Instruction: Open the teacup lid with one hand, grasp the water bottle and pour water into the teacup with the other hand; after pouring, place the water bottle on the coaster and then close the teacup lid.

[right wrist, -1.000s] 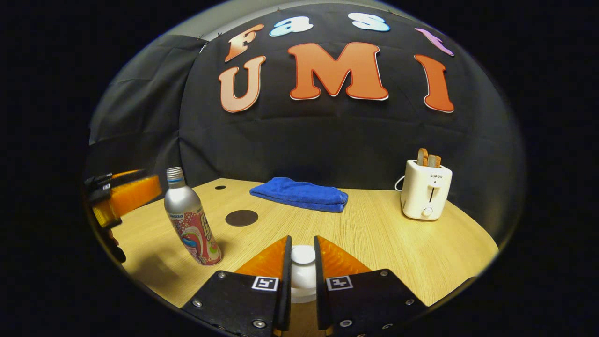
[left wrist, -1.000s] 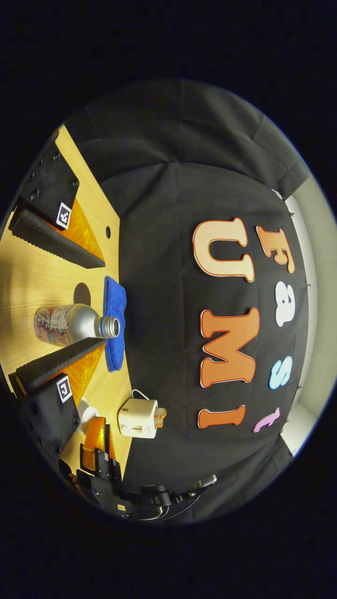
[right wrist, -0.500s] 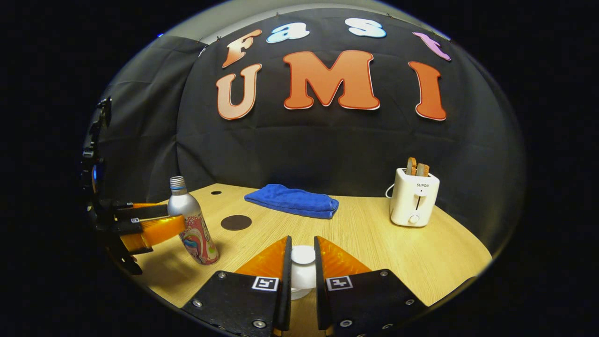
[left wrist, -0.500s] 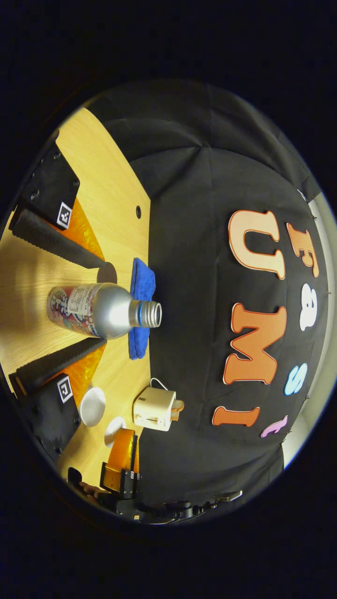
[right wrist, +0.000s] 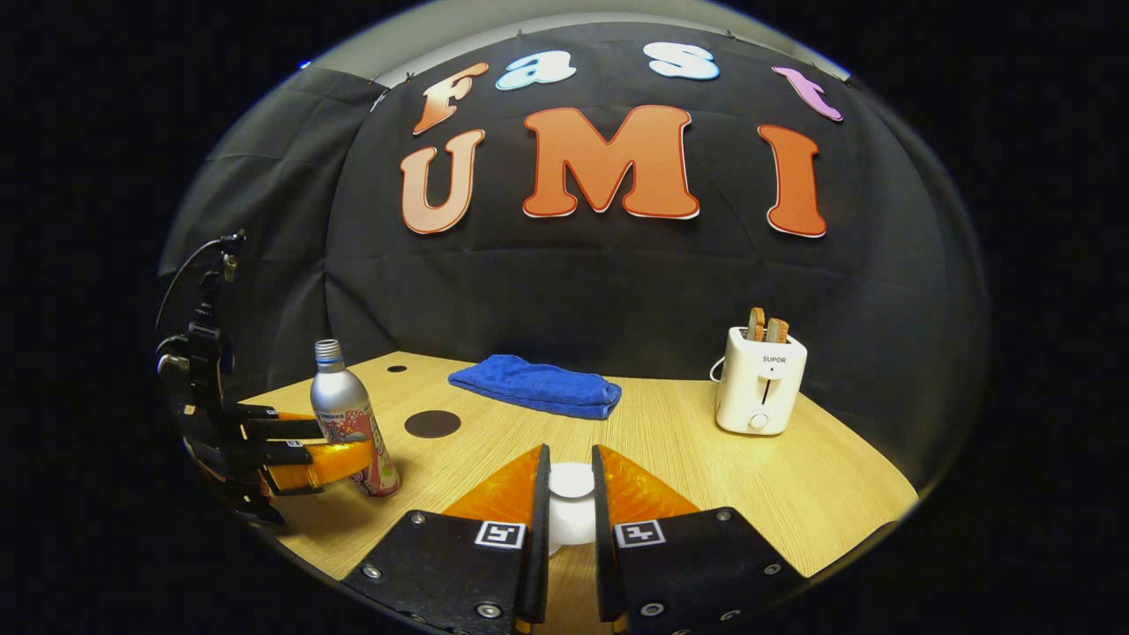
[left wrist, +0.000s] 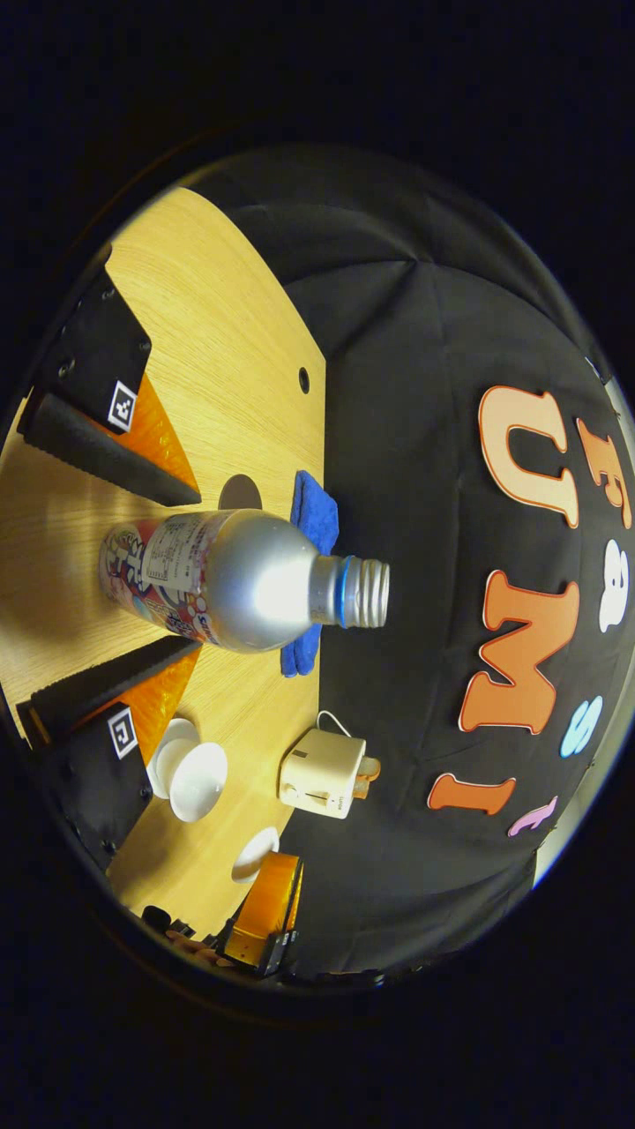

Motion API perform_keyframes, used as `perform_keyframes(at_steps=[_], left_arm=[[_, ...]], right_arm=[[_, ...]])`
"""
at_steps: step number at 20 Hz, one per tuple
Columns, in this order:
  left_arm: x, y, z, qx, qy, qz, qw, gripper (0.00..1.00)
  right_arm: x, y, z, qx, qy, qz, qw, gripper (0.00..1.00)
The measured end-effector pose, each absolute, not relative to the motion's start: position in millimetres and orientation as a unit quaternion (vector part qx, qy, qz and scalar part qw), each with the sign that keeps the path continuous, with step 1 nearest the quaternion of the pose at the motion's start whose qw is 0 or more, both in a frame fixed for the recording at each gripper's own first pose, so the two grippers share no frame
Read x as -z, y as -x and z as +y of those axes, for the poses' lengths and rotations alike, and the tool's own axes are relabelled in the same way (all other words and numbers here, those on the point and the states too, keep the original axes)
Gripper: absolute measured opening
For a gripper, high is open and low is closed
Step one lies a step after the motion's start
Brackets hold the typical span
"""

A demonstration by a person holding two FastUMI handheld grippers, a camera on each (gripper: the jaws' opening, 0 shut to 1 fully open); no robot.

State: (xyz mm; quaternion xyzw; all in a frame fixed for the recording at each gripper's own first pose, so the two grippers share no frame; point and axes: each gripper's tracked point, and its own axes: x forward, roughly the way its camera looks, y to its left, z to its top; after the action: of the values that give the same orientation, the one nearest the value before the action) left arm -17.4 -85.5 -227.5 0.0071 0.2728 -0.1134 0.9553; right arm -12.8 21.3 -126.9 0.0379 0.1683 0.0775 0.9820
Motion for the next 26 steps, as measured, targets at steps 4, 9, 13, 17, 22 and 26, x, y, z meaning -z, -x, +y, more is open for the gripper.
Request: perform_keyframes(at_steps=[4, 9, 13, 17, 22, 26], left_arm=[[226.3, 10.4, -81.2, 0.104, -0.014, 0.265, 0.958, 0.85], [211.2, 0.0, -76.2, 0.093, -0.090, 0.247, 0.960, 0.87], [201.9, -6.7, -82.6, 0.094, -0.178, 0.225, 0.953, 0.84], [200.0, -12.0, -90.2, 0.093, -0.265, 0.208, 0.937, 0.87], [197.0, -10.1, -102.7, 0.100, -0.359, 0.175, 0.911, 0.84], [201.8, -17.9, -116.8, 0.116, -0.408, 0.162, 0.891, 0.85]], right_arm=[[130.0, 16.6, 12.4, -0.071, -0.034, 0.169, 0.982, 0.23], [123.1, 14.7, -0.5, -0.062, -0.037, 0.161, 0.984, 0.23], [120.4, 16.8, -13.1, -0.051, -0.030, 0.155, 0.986, 0.23], [119.0, 18.1, -27.2, -0.040, -0.027, 0.151, 0.987, 0.23], [117.4, 18.2, -44.1, -0.028, -0.030, 0.147, 0.988, 0.23], [119.6, 19.5, -58.5, -0.018, -0.030, 0.147, 0.989, 0.23]])
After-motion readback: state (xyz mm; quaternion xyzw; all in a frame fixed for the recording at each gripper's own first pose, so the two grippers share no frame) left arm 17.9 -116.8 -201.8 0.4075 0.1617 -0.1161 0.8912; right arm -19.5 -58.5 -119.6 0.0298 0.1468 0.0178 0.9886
